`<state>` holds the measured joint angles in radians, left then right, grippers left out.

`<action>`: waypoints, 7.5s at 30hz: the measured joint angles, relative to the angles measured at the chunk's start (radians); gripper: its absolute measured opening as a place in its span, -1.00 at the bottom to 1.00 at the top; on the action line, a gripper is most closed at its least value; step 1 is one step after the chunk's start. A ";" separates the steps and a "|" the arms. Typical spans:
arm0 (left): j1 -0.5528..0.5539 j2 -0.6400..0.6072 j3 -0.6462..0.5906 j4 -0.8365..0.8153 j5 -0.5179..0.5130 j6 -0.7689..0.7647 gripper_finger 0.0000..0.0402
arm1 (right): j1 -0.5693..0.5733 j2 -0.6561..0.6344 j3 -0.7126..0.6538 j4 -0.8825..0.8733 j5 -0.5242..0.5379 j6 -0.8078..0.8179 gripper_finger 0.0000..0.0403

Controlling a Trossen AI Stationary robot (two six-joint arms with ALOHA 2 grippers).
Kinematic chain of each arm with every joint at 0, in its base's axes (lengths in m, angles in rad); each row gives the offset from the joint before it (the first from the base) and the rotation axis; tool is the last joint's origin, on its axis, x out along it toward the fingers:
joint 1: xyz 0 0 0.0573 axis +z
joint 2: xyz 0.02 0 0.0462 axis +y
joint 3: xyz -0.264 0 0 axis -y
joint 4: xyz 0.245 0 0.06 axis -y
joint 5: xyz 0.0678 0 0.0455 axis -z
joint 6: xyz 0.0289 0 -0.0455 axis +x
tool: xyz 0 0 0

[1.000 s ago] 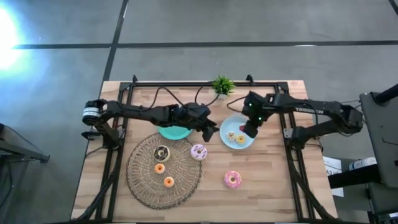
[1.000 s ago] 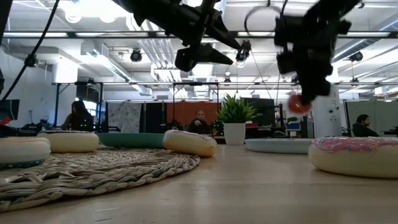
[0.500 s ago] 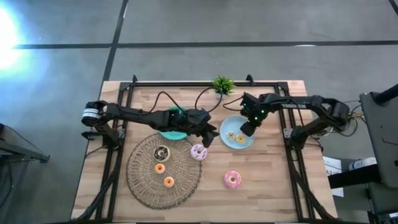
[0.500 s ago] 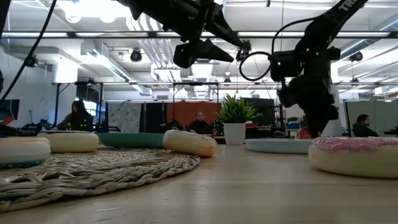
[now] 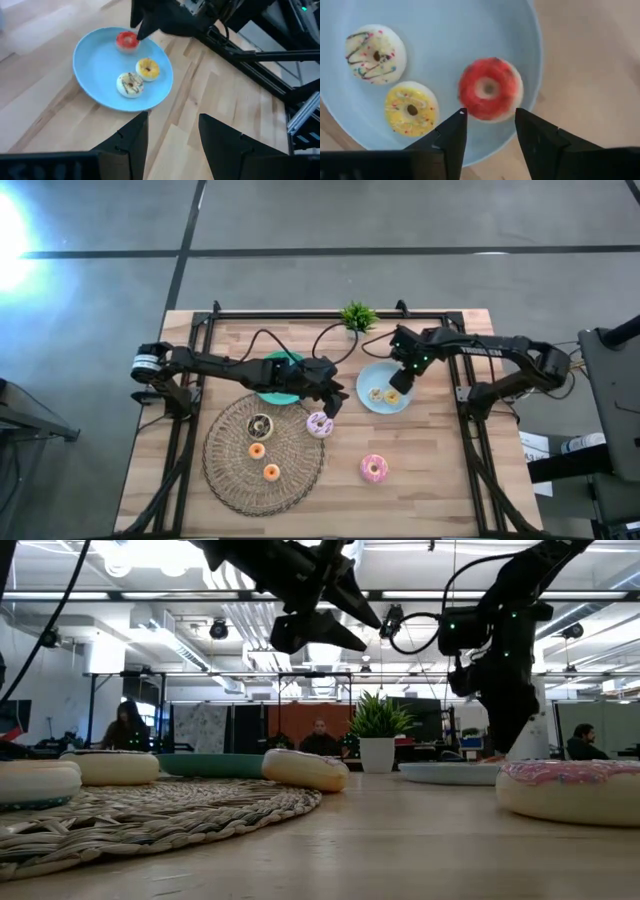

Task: Pick & Place donuts
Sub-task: Put the small orange donut into the blue plate, then put the small blue donut into the blue plate

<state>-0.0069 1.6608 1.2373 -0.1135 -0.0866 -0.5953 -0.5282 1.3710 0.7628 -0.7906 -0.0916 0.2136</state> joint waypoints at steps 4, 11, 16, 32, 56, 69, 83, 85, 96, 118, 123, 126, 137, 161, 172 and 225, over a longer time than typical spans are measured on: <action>0.000 0.000 0.000 -0.025 -0.020 0.000 -0.26 | 0.000 -0.041 0.000 -0.020 0.032 -0.020 -0.17; -0.054 -0.034 0.000 -0.271 0.020 -0.010 -0.27 | 0.004 -0.161 0.000 -0.026 0.076 -0.109 -0.17; -0.228 -0.065 0.001 -0.565 -0.080 -0.040 -0.28 | 0.057 -0.288 0.000 0.016 0.050 -0.238 -0.16; -0.684 0.030 0.000 -0.671 -0.211 -0.371 -0.33 | 0.205 -0.254 0.000 0.213 0.059 -0.273 -0.19; -0.692 0.208 -0.037 -0.677 -0.183 -0.517 -0.45 | 0.286 -0.291 0.000 0.271 0.104 -0.217 -0.31; -0.610 -0.030 -0.061 -0.693 -0.202 -0.524 -0.99 | 0.287 -0.385 0.000 0.243 0.076 -0.178 -0.32; -0.245 -0.436 -0.282 0.191 0.054 -0.230 -1.00 | 0.407 -0.369 0.001 0.569 -0.156 -0.276 -0.20; -0.195 -0.408 -0.289 0.215 0.143 -0.223 -1.00 | 0.423 -0.369 0.001 0.606 -0.155 -0.287 -0.16; -0.007 -0.178 -0.175 0.259 0.406 -0.116 -1.00 | 0.493 -0.365 0.001 0.615 -0.131 -0.430 0.13; 0.102 0.184 0.312 0.003 0.649 0.093 -1.00 | 0.532 -0.383 0.001 0.537 -0.091 -0.427 0.15; 0.119 0.171 0.297 -0.016 0.628 0.098 -1.00 | 0.534 -0.411 0.001 0.531 -0.069 -0.413 0.16; 0.122 0.171 0.295 -0.031 0.619 0.102 -1.00 | 0.533 -0.429 0.001 0.504 -0.068 -0.431 0.19; 0.125 0.172 0.295 0.026 0.627 0.097 -1.00 | 0.533 -0.389 0.000 0.496 -0.010 -0.456 0.31; 0.141 0.207 0.294 0.042 0.601 0.086 -1.00 | 0.537 -0.388 0.000 0.512 0.015 -0.468 -0.08; 0.141 0.218 0.294 0.073 0.599 0.074 -1.00 | 0.537 -0.387 0.001 0.487 0.017 -0.404 -0.48; -0.174 -0.035 0.294 -0.226 -0.275 0.132 -0.30 | 0.062 0.085 0.078 0.184 0.067 -0.130 -0.53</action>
<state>-0.1807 1.6260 1.5314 -0.3398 -0.3615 -0.4630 -0.4660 1.4563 0.8411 -0.6069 -0.0243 0.0837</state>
